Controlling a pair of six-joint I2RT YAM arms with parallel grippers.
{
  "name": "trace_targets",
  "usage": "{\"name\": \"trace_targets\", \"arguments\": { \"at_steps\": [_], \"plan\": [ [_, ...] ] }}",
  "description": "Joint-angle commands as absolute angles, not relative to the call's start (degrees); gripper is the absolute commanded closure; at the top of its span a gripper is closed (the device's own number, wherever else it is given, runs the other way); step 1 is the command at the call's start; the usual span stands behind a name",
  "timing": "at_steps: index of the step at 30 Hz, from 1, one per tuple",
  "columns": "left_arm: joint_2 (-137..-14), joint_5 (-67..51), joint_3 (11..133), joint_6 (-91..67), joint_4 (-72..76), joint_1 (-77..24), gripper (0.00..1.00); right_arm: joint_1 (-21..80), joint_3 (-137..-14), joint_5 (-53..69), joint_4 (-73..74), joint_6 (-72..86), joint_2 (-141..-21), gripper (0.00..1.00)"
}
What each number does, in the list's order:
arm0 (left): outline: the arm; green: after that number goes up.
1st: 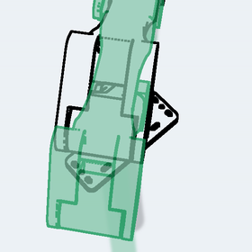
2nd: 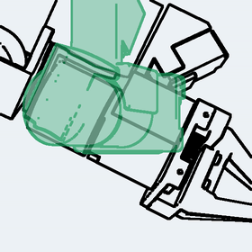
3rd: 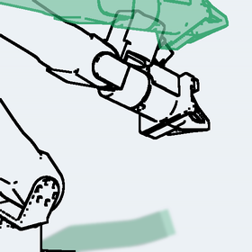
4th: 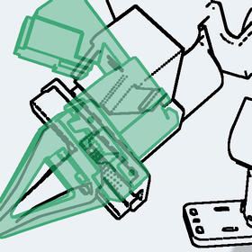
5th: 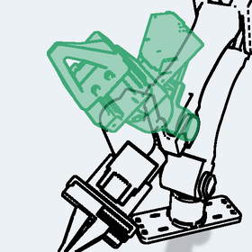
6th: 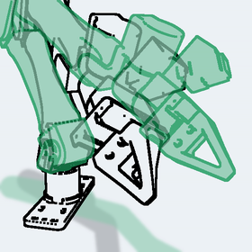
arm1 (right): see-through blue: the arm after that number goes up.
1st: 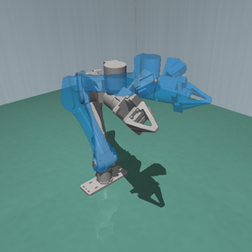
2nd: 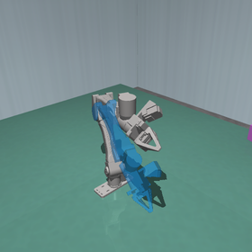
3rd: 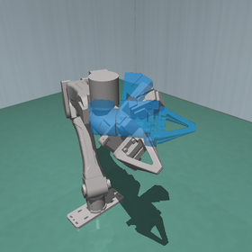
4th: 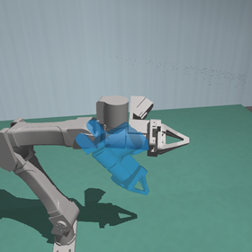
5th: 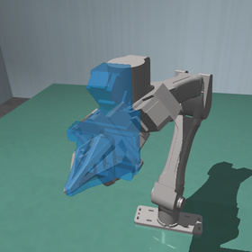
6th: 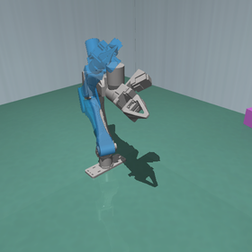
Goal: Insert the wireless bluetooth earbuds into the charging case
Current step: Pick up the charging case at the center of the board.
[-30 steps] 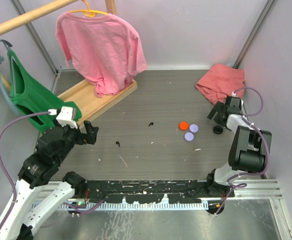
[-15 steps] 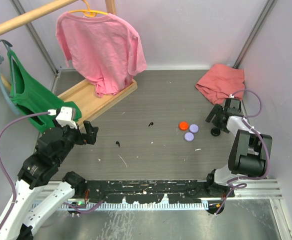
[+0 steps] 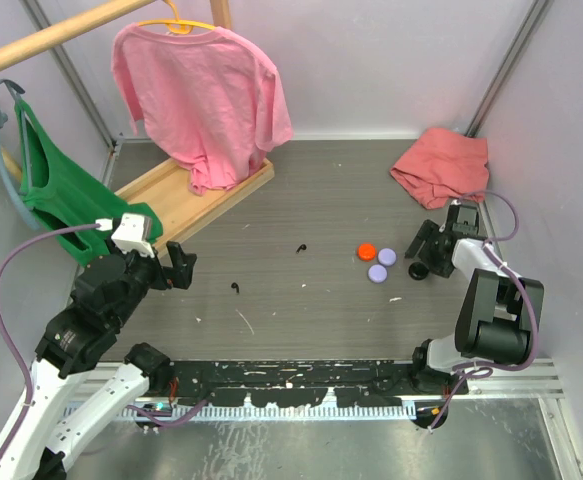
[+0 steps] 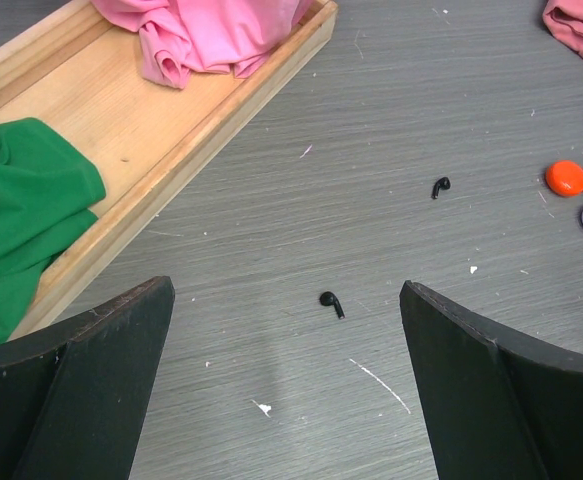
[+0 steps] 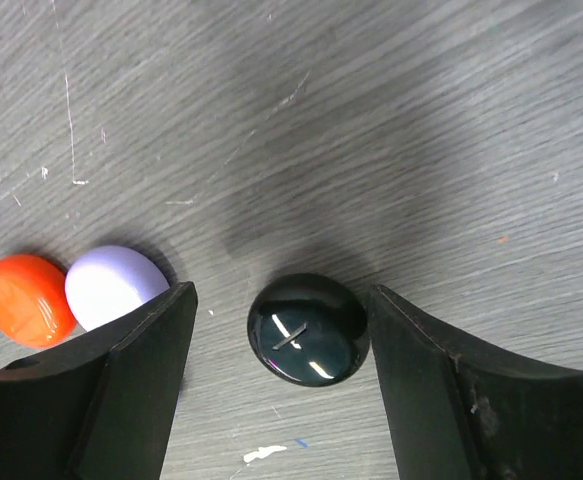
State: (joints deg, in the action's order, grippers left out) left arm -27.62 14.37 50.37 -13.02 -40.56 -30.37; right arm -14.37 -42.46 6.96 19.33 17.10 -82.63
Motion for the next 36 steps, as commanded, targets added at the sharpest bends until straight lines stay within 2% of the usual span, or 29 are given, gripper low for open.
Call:
{"name": "trace_targets", "arguments": {
  "at_steps": [1, 13, 19, 36],
  "plan": [
    [-27.65, 14.94, 50.35, -13.01, -38.24, -30.56, 0.02, -13.71, -41.78, 8.85, 21.01, 17.45, -79.71, 0.26],
    [-27.70, 14.96, 50.27, -13.02, -38.16, -30.61, 0.02, -8.47, -40.90, 1.86, 22.52, 16.70, -79.46, 0.26],
    [-27.63, 14.96, 50.17, -13.06, -38.14, -30.59, 0.02, -6.97, -40.85, -2.25, 22.41, 16.85, -79.78, 0.30],
    [-27.79, 15.25, 50.02, -13.01, -38.06, -30.59, 0.02, -4.94, -41.65, -3.66, 22.69, 17.15, -82.87, 0.42]
  ]
}}
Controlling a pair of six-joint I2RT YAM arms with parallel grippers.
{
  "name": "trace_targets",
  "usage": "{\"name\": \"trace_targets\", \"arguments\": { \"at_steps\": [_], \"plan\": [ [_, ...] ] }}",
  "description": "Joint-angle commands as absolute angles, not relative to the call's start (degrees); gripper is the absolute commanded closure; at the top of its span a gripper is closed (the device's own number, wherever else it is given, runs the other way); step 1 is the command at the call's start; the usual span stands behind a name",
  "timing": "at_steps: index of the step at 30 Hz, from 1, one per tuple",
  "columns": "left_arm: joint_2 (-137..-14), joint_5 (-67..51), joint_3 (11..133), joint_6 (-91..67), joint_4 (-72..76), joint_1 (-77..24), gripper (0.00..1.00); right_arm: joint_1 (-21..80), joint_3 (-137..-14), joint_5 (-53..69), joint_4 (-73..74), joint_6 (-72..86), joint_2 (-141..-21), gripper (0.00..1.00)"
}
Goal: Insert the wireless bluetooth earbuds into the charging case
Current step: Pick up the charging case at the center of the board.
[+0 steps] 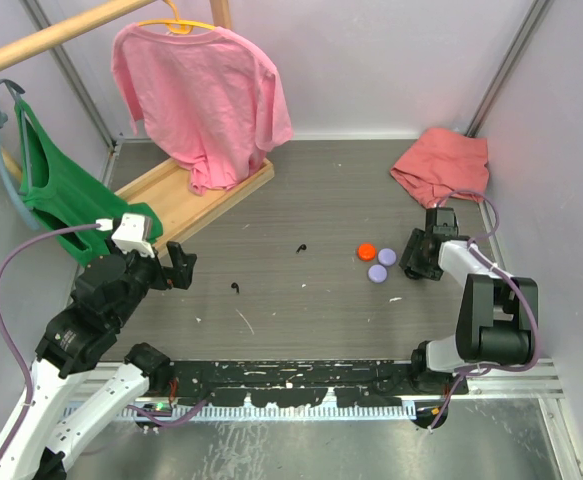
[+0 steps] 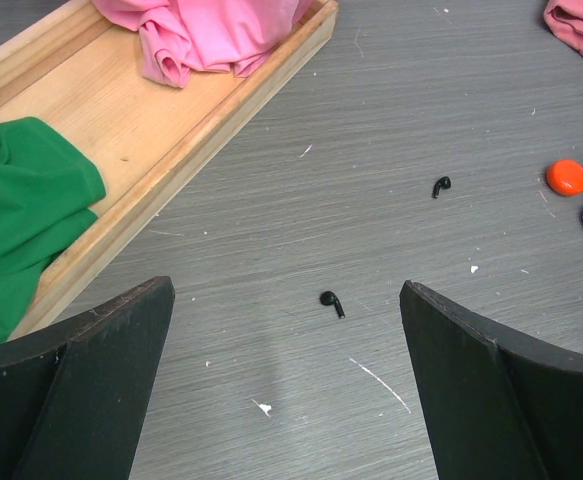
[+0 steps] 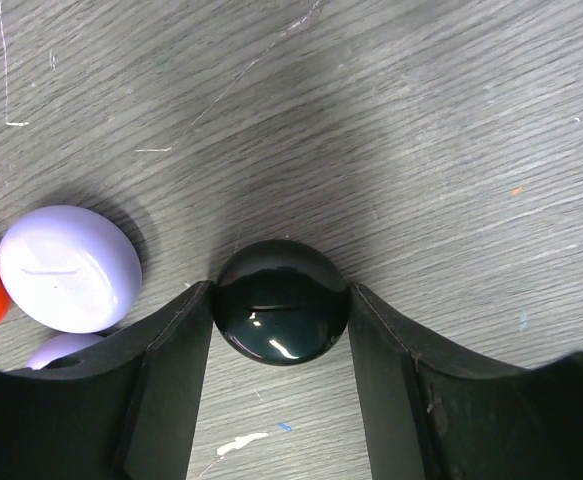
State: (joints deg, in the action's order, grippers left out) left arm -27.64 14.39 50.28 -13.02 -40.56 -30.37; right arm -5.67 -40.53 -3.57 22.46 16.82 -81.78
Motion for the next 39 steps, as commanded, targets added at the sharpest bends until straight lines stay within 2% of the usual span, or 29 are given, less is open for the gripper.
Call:
{"name": "trace_targets", "arguments": {
  "at_steps": [1, 7, 13, 22, 31, 39],
  "plan": [
    [-27.82, 15.21, 50.08, -13.02, -38.06, -30.59, 0.02, -4.80, -41.74, -3.52, 22.82, 17.14, -82.88, 0.42],
    [-28.19, 15.20, 50.05, -13.09, -37.97, -30.34, 0.02, -4.20, -41.57, -3.52, 23.06, 16.96, -80.49, 0.52],
    [-29.22, 13.53, 50.39, -13.32, -37.68, -29.85, 0.02, -1.86, -42.29, -3.94, 23.42, 16.53, -74.76, 0.55],
    [-31.51, 6.15, 52.17, -15.92, -36.77, -29.84, 0.02, 11.23, -42.18, -8.97, 18.77, 18.01, -65.08, 0.56],
    [-34.28, -1.67, 50.87, -22.15, -32.80, -29.80, 0.02, 20.60, -34.70, -5.20, 3.40, 16.74, -55.60, 0.56],
    [-40.75, -9.10, 50.58, -28.43, -26.88, -29.75, 0.01, 26.81, -29.17, -2.01, -10.85, 16.51, -52.88, 0.56]
  ]
}}
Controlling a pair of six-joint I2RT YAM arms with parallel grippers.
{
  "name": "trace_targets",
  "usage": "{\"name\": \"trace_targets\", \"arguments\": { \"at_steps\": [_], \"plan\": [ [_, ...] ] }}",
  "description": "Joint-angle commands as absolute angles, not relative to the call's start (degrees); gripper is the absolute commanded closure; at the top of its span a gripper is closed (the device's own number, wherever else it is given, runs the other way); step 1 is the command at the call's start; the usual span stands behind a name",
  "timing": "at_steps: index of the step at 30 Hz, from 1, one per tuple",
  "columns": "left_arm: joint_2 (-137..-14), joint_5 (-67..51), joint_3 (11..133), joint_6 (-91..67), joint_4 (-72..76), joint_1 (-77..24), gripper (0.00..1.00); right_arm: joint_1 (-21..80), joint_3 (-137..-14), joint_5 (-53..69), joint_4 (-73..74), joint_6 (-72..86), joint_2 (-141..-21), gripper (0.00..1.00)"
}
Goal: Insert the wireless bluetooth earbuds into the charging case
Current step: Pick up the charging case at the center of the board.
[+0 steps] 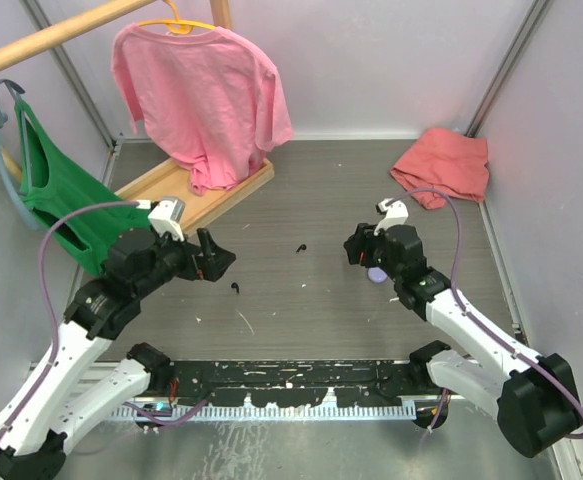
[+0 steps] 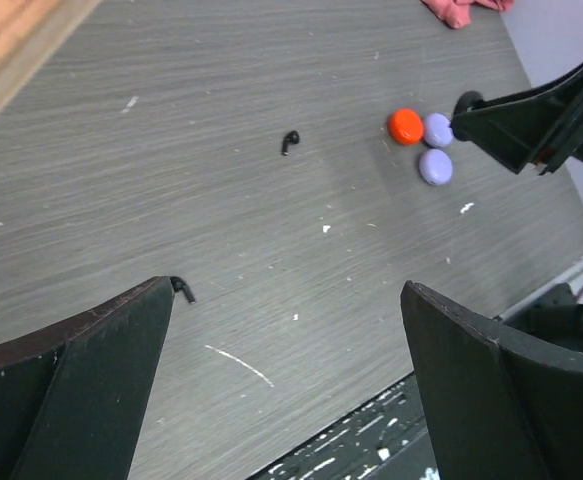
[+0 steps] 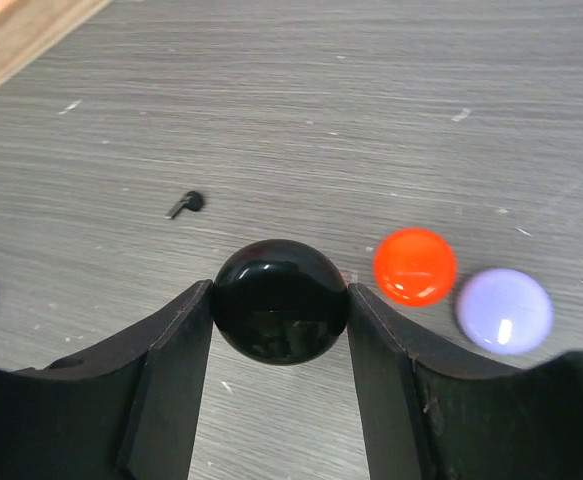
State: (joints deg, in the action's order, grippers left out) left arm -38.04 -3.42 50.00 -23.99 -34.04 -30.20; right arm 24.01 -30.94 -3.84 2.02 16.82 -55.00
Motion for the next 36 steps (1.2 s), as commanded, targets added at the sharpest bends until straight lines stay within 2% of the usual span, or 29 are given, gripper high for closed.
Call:
{"name": "trace_targets", "arguments": {
  "at_steps": [1, 8, 15, 16, 26, 36],
  "plan": [
    [-41.73, -10.11, 50.59, -29.43, -25.96, -29.79, 0.01, 27.71, -28.41, -1.92, -12.78, 16.21, -52.64, 0.56],
    [-47.96, -15.13, 49.97, -33.91, -17.46, -30.26, 0.05, 32.33, -23.67, -0.48, -25.91, 13.93, -52.62, 0.56],
    [-54.52, -15.37, 50.64, -35.33, -12.28, -33.67, 0.12, 36.49, -20.89, 1.57, -34.43, 10.94, -52.89, 0.56],
    [-55.31, -15.27, 50.70, -35.58, -11.58, -34.17, 0.15, 37.20, -20.77, 1.62, -35.04, 10.07, -52.89, 0.56],
    [-62.14, -13.56, 53.43, -35.94, -7.52, -39.79, 0.23, 44.75, -19.99, 2.02, -40.35, 1.61, -53.57, 0.55],
    [-64.37, -12.61, 53.63, -36.37, -4.96, -43.56, 0.39, 48.79, -20.94, 0.56, -41.21, -2.26, -55.15, 0.55]
  ]
}}
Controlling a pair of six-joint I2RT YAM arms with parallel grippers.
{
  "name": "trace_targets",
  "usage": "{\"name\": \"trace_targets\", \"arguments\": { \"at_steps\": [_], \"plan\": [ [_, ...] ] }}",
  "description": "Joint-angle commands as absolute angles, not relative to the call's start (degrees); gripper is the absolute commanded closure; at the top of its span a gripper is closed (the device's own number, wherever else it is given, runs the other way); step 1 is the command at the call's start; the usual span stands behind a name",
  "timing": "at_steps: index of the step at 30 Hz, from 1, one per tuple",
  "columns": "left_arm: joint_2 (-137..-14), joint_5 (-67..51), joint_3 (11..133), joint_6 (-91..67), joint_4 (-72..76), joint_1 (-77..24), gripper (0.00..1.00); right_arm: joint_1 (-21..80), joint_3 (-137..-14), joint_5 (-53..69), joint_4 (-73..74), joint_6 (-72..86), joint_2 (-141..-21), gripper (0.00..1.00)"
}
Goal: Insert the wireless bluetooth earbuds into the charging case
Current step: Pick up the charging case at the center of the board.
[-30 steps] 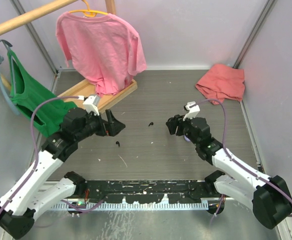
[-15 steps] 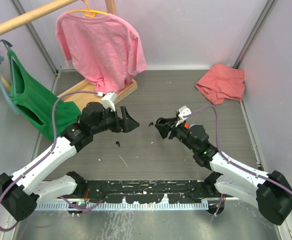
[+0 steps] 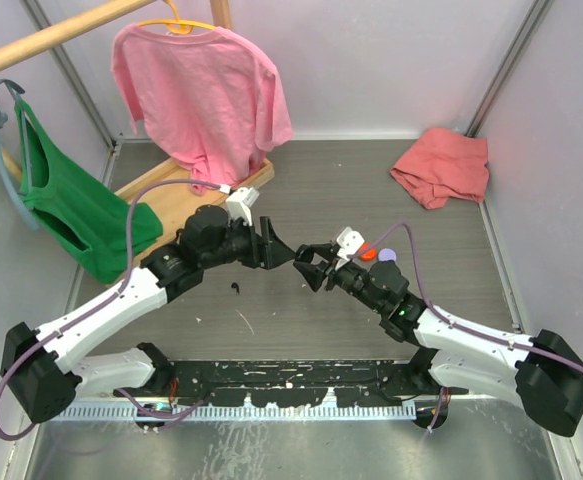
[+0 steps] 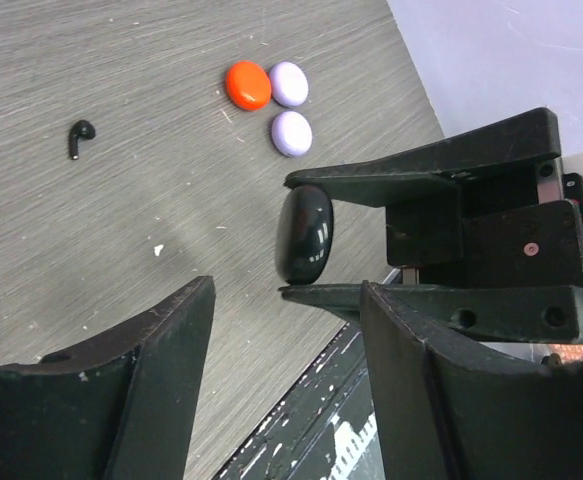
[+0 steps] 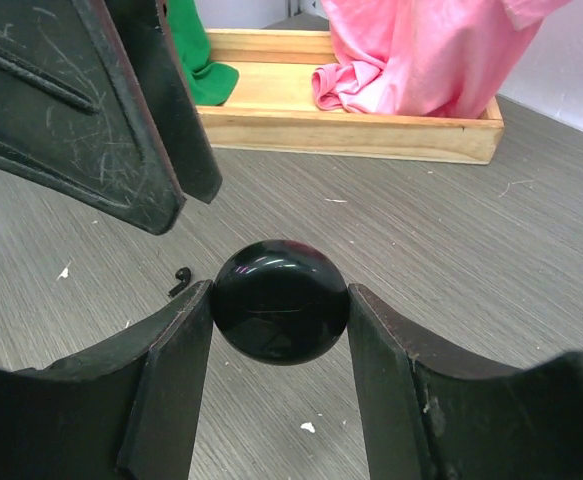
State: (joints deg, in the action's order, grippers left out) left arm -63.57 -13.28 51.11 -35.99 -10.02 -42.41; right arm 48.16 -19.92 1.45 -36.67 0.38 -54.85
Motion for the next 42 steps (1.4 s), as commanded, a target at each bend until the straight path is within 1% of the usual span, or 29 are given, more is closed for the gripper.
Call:
{"name": "trace_targets", "arguments": {
  "at_steps": [1, 14, 20, 23, 31, 35, 39, 42],
  "plan": [
    [-64.60, -12.76, 53.49, -36.47, -4.60, -43.74, 0.40, 48.90, -21.18, 0.61, -41.08, -2.39, -55.26, 0.55],
    [-69.44, -12.57, 53.85, -36.50, -1.15, -45.65, 0.49, 49.63, -22.49, 1.49, -41.02, -3.39, -56.82, 0.55],
    [-71.15, -12.29, 53.80, -36.44, -1.06, -45.88, 0.57, 49.75, -22.50, 1.32, -41.90, -3.56, -57.05, 0.55],
    [-71.44, -12.13, 53.55, -36.39, -0.85, -45.92, 0.58, 49.76, -22.54, 1.48, -41.92, -3.67, -56.88, 0.55],
    [-72.04, -12.85, 53.77, -35.49, 0.02, -46.18, 0.69, 49.74, -22.57, 2.41, -42.61, -3.42, -57.06, 0.55],
    [-72.07, -12.76, 53.72, -34.96, 0.00, -46.16, 0.72, 49.79, -22.65, 2.93, -42.87, -3.38, -57.29, 0.55],
    [-71.99, -12.76, 53.65, -33.89, -0.19, -46.23, 0.83, 49.77, -22.43, 3.44, -43.68, -3.31, -57.30, 0.54],
    [-71.54, -12.46, 53.86, -32.09, -1.09, -46.17, 0.91, 49.70, -22.41, 3.98, -43.77, -3.23, -57.13, 0.49]
  ]
}}
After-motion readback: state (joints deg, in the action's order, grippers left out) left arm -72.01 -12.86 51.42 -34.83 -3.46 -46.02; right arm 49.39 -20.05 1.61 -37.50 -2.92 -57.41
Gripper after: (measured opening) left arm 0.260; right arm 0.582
